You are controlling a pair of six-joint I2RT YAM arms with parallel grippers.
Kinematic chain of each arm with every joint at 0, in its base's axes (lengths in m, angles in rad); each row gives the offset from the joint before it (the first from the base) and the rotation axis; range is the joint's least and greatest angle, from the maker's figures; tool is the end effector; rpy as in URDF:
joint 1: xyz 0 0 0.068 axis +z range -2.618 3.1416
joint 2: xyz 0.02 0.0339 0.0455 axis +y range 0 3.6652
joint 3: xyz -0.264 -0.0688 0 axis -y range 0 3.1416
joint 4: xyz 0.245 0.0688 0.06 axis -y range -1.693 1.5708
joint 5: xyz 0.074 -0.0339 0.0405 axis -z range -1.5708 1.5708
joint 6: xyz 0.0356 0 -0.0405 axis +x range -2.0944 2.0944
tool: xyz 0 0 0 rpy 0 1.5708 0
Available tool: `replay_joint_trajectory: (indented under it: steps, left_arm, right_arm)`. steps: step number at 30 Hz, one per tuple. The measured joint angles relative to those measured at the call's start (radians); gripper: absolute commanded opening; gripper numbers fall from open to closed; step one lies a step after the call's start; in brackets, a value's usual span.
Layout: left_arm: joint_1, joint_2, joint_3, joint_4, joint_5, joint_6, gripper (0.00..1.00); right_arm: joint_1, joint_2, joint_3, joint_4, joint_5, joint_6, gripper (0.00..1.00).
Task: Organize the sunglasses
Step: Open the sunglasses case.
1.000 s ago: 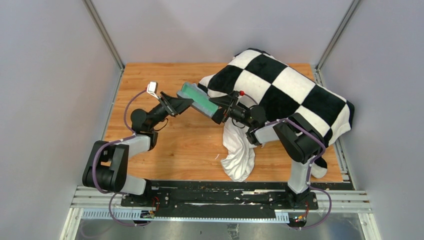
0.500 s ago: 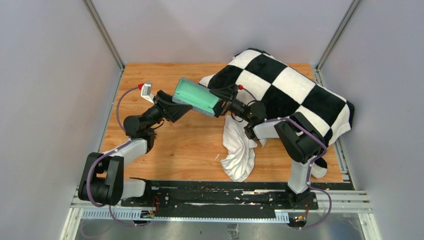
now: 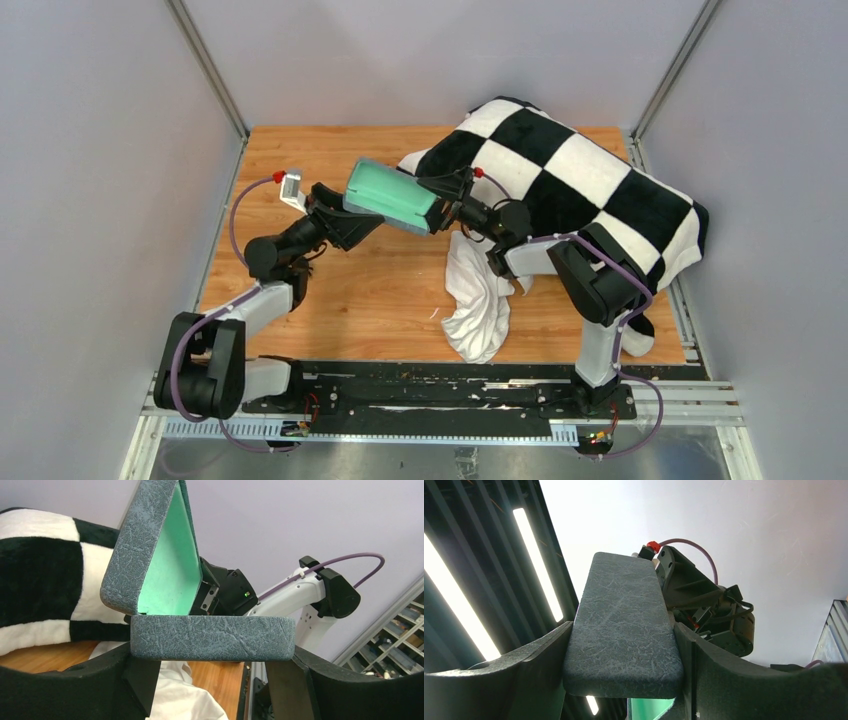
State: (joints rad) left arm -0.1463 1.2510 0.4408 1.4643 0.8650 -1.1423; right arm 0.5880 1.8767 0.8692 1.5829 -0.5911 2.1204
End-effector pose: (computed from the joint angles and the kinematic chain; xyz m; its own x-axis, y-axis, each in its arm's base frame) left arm 0.2200 -0.0598 0.2871 -0.3794 -0.5405 -0.7510 0.8351 0.1494 -0.5294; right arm 0.2951 0.2206 0.2465 -0.9610 0.2103 0.1796 0.0577 -0.4828 0.8738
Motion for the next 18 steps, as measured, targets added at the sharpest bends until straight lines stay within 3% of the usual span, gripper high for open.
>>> replay_joint_trajectory:
  steps: [6,18]
  left_arm:
    - [0.000,-0.037,-0.029,0.000,-0.005,0.014,0.00]
    - [0.000,-0.071,-0.043,-0.001,-0.011,0.024,0.00]
  right_arm:
    - [0.001,0.000,0.011,0.000,-0.024,0.000,0.19]
    - [0.003,0.000,0.026,0.001,-0.045,0.000,0.50]
